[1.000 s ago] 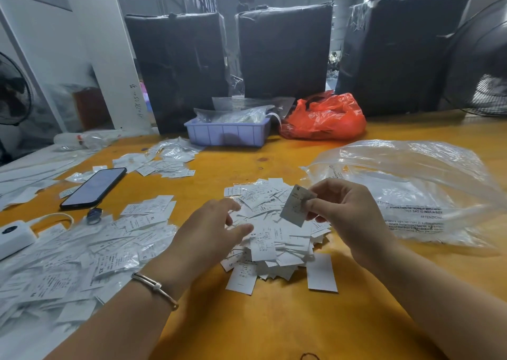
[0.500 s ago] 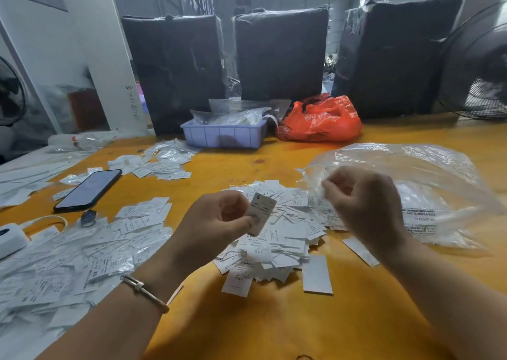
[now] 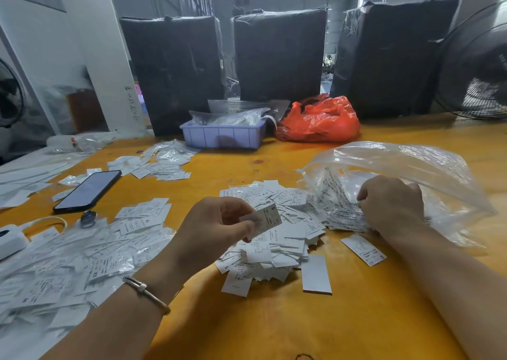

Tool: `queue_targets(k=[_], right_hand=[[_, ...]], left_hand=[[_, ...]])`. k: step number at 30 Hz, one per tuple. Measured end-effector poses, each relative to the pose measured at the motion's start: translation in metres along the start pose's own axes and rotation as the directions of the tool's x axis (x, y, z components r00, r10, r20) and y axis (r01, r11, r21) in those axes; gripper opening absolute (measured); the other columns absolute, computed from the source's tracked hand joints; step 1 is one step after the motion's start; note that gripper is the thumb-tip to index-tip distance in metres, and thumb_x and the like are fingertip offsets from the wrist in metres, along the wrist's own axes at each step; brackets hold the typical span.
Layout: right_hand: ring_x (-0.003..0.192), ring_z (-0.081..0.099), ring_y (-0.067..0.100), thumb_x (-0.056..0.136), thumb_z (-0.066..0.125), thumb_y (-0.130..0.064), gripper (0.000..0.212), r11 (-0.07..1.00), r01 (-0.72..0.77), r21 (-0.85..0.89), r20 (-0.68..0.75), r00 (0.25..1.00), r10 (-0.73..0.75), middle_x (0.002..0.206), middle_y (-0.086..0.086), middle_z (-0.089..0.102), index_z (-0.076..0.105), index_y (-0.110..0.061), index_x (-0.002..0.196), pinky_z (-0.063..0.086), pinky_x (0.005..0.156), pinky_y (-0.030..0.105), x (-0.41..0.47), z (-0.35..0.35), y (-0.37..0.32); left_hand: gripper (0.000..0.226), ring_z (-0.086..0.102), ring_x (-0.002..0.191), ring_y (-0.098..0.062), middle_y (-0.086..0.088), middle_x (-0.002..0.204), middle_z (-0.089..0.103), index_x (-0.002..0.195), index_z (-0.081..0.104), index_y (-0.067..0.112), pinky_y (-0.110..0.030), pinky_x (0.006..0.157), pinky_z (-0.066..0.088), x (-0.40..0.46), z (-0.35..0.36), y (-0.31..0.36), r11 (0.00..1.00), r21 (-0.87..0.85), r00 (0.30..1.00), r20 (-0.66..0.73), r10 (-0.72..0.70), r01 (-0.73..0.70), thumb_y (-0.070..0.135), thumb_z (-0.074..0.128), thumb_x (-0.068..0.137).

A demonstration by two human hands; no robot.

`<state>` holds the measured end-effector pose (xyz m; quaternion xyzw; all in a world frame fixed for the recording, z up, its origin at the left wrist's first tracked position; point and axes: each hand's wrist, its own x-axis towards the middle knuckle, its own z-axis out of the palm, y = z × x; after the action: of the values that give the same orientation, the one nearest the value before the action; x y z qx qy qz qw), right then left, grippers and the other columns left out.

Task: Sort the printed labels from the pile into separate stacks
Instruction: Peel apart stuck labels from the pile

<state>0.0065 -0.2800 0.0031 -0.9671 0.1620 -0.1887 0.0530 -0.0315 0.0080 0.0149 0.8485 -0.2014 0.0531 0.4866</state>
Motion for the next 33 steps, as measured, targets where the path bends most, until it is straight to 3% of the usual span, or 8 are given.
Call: queue_targets(k=[6,12,17,20,22,25,29,33], right_hand=[[0.12,0.047,0.026,0.089,0.059,-0.049,0.04,0.998,0.001,-0.057,0.036,0.999,0.001,0.123,0.001,0.06,0.057,-0.026,0.12,0.034,0.092,0.04,0.005,0.011,0.002],[0.09,0.06,0.027,0.086,0.065,-0.02,0.01,0.989,0.044,0.14,-0.19,0.982,-0.017,0.092,0.002,0.071,0.075,-0.023,0.084,0.028,0.073,0.032,0.005,0.015,0.0],[0.099,0.056,0.032,0.09,0.06,-0.023,0.016,0.959,0.063,0.275,-0.266,0.964,0.013,0.094,0.008,0.071,0.076,-0.019,0.092,0.039,0.077,0.037,0.004,0.014,0.001],[0.087,0.057,0.033,0.09,0.06,-0.022,0.019,0.915,0.102,0.39,-0.345,0.938,0.043,0.082,0.014,0.067,0.075,-0.01,0.091,0.044,0.075,0.037,-0.001,0.009,-0.003],[0.075,0.063,0.024,0.089,0.063,-0.02,0.014,0.725,0.113,0.679,-0.278,0.954,0.111,0.073,0.01,0.068,0.074,-0.011,0.085,0.049,0.068,0.033,-0.009,0.001,-0.011],[0.057,0.063,0.01,0.088,0.065,-0.007,0.008,0.207,-0.041,0.977,0.055,0.997,-0.06,0.065,0.006,0.07,0.071,-0.008,0.084,0.049,0.054,0.021,-0.028,-0.012,-0.031],[0.062,0.066,0.016,0.086,0.065,-0.002,0.019,0.134,-0.065,0.989,0.113,0.916,-0.386,0.074,0.009,0.073,0.068,-0.01,0.102,0.049,0.056,0.019,-0.053,-0.01,-0.052],[0.063,0.067,0.018,0.082,0.07,-0.001,0.035,0.088,0.052,0.995,-0.007,0.892,-0.452,0.073,0.012,0.073,0.059,-0.016,0.111,0.048,0.059,0.02,-0.066,-0.013,-0.062]], left_hand=[[0.02,0.068,0.065,-0.007,0.0,0.077,0.075,0.081,0.076,0.017,-0.016,0.058,0.051,0.001,0.001,0.0,1.0,0.003,1.0,0.007,-0.003,0.003,-0.002,0.069,0.083],[0.018,0.067,0.063,-0.005,0.001,0.077,0.075,0.081,0.076,0.015,-0.011,0.056,0.046,0.0,0.002,0.0,1.0,-0.008,1.0,0.008,0.005,-0.005,-0.002,0.069,0.084],[0.017,0.069,0.067,-0.008,0.001,0.079,0.076,0.083,0.076,0.014,-0.013,0.057,0.047,0.0,0.001,0.0,1.0,-0.002,1.0,0.009,0.008,-0.008,-0.001,0.069,0.084],[0.016,0.069,0.071,-0.011,0.003,0.08,0.075,0.082,0.077,0.017,-0.016,0.058,0.049,0.0,0.001,0.0,1.0,0.028,1.0,-0.002,0.007,-0.007,0.003,0.07,0.085],[0.015,0.066,0.076,-0.01,0.007,0.081,0.075,0.079,0.077,0.021,-0.021,0.06,0.05,0.001,0.0,0.0,0.999,0.052,1.0,-0.023,0.001,0.001,0.008,0.071,0.085],[0.01,0.065,0.086,-0.001,0.012,0.091,0.074,0.076,0.076,0.018,-0.024,0.075,0.053,0.003,-0.003,0.002,0.995,-0.061,0.997,0.0,-0.076,0.076,0.012,0.073,0.084],[0.004,0.062,0.107,0.003,0.018,0.116,0.068,0.082,0.075,0.011,-0.037,0.1,0.046,0.002,-0.005,0.004,0.963,-0.216,0.985,0.102,-0.14,0.16,0.015,0.076,0.083],[0.013,0.061,0.109,0.005,0.018,0.121,0.067,0.087,0.076,0.009,-0.026,0.091,0.048,0.002,-0.003,0.004,0.956,-0.258,0.986,0.132,-0.105,0.137,0.02,0.075,0.079]])
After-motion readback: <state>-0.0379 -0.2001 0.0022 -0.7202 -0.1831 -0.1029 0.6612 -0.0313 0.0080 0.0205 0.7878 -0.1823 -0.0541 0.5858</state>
